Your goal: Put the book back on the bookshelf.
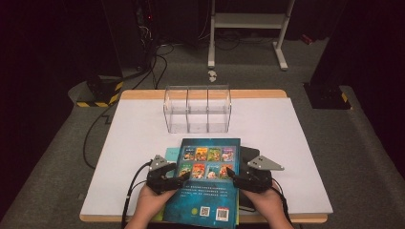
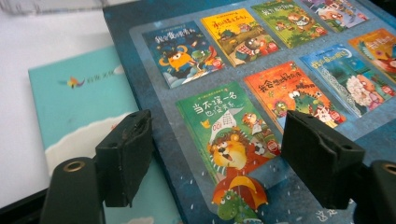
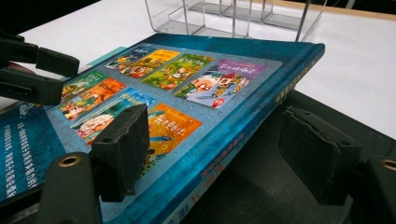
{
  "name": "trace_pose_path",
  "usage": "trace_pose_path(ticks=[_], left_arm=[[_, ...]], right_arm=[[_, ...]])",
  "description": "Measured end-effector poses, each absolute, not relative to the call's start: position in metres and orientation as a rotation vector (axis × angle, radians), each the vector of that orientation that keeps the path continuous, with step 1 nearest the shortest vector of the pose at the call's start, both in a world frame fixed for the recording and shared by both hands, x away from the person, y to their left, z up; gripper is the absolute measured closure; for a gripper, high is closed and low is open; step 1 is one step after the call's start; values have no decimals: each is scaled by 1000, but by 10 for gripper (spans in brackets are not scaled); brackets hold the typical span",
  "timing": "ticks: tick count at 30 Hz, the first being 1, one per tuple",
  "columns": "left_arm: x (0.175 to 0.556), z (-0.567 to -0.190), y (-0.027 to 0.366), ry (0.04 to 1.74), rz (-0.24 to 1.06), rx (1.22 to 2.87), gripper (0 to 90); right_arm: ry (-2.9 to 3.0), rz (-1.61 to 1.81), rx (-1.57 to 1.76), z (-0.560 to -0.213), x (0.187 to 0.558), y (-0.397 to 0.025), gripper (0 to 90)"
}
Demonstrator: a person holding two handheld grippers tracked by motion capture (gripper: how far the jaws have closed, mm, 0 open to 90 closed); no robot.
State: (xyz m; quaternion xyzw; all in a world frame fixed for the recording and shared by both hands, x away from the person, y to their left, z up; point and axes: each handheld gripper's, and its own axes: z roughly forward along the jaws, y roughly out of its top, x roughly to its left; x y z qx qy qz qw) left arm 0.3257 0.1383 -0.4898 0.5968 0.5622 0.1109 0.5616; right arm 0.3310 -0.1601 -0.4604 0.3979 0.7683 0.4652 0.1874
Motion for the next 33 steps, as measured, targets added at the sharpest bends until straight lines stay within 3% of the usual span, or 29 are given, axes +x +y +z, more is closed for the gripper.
trace_pose_path(ticks=[12,33], left_arm=[[324,-490,145,1348,192,1397,255],[326,-489,143,1345,187,1409,271]], right_arm=[[2206,1333,1153,-461,327,-160,238],[2192,1300,1201,-459,334,-155,251]])
